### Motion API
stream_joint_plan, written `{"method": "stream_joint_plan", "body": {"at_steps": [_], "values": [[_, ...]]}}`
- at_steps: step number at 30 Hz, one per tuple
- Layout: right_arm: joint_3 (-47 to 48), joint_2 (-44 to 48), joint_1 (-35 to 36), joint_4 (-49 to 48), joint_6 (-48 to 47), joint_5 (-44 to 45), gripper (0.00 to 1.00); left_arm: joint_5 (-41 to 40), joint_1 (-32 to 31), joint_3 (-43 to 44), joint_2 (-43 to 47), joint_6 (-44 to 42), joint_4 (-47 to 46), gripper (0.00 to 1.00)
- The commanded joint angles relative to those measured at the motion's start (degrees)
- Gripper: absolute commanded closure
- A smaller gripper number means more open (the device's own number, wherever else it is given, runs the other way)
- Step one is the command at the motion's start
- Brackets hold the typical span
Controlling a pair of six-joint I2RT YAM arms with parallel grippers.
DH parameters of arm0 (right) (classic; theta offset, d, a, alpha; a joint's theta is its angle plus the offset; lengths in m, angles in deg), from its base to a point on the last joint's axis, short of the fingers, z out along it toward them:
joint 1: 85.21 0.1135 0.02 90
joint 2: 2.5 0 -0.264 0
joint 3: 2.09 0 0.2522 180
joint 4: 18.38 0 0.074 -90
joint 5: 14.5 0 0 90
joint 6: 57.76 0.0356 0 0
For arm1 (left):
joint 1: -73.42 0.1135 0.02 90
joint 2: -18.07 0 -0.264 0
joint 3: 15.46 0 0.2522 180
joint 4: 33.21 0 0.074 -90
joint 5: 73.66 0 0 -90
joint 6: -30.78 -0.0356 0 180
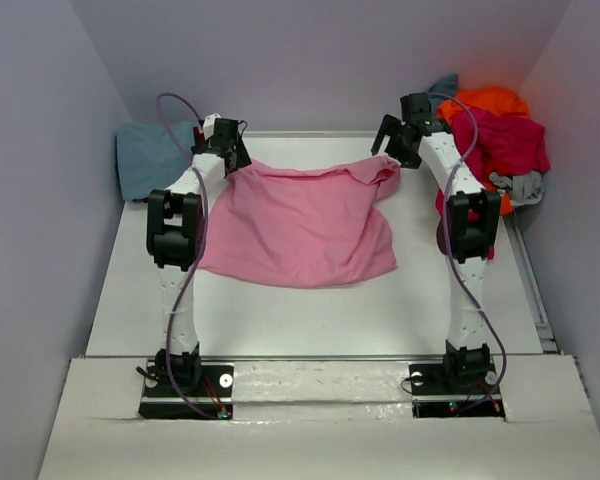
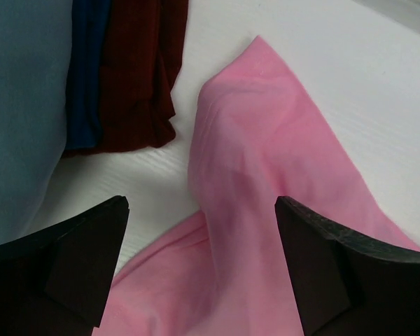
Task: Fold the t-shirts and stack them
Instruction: Flatten the tshirt out
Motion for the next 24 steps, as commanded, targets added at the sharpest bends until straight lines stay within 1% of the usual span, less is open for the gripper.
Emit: {"method": "stream_joint_plan", "body": {"at_steps": [1,3,4,5,6,7,8,9,10,11,12,13,14,15,16,18,19,20,22,24], "values": [[-1.96,8.29,0.23,-1.60,-1.08,-1.25,0.03,-1.56,0.14,-3.30,9.35,0.18,-3.56,0.02],[-3.99,10.66,0.75,-0.03,-0.82,-1.60,0.04,-1.47,0.14,-4.97,11.46,-0.08,-3.21,0.02],[-4.78,11.72,1.28,1.72,-0.90,-1.51,0.06,-1.82,-0.47,-6.02,14.34,-0.52,-3.38,0.02],[-6.00,13.03,1.28,2.00,-0.82,-1.60,0.08,-2.08,-0.48,-7.51,15.85,-0.96,-3.82,0.02],[-9.15,15.74,1.89,2.35,-0.90,-2.04,0.10,-2.00,-1.26,-10.75,17.43,-1.84,-4.70,0.02],[-12.40,17.25,2.51,3.23,-0.73,-2.04,0.18,-2.00,-2.05,-13.30,20.15,-2.11,-4.44,0.02],[-12.43,18.48,2.51,3.76,-0.55,-2.04,0.21,-2.00,-2.06,-13.33,20.96,-2.11,-3.74,0.02],[-15.48,19.71,3.04,4.46,-0.46,-4.04,0.24,-2.17,-2.76,-14.37,21.66,-1.93,-1.04,0.02],[-16.72,21.20,3.04,6.55,0.15,-4.76,0.29,-2.52,-3.81,-15.43,23.76,-1.85,-0.40,0.02],[-18.04,21.83,3.56,7.71,0.33,-5.37,0.32,-2.70,-4.34,-16.92,24.91,-1.58,-0.22,0.02],[-20.84,22.97,4.44,9.55,0.42,-6.16,0.39,-2.44,-5.48,-20.24,27.44,-0.80,-0.13,0.02],[-22.52,23.76,4.97,10.09,0.59,-6.17,0.39,-2.26,-6.19,-21.92,27.47,-0.44,-0.05,0.02],[-24.45,24.73,5.84,10.09,0.68,-6.26,0.46,-2.35,-7.06,-24.55,29.56,-0.35,0.39,0.02],[-29.08,25.95,5.85,8.87,0.77,-6.61,0.46,-2.96,-7.94,-25.36,30.27,-0.26,1.09,0.02],[-31.30,28.14,6.55,8.08,1.12,-6.87,0.46,-3.14,-9.52,-26.93,31.06,-0.09,1.79,0.02],[-36.05,29.48,7.08,7.28,1.56,-8.62,0.46,-3.05,-10.76,-28.69,31.86,0.35,3.37,0.02],[-37.03,29.83,7.08,7.71,1.47,-8.98,0.45,-2.96,-10.76,-30.97,32.91,1.14,3.47,0.02],[-37.91,29.83,7.61,8.15,1.38,-8.98,0.45,-2.44,-10.76,-30.99,33.53,1.14,3.64,0.02],[-41.32,30.62,8.22,7.90,1.38,-9.25,0.45,-0.43,-11.28,-35.54,35.28,2.46,2.33,0.03],[-43.62,31.58,8.75,6.93,1.73,-9.51,0.45,-0.24,-11.29,-36.69,36.16,2.64,2.76,0.03]]}}
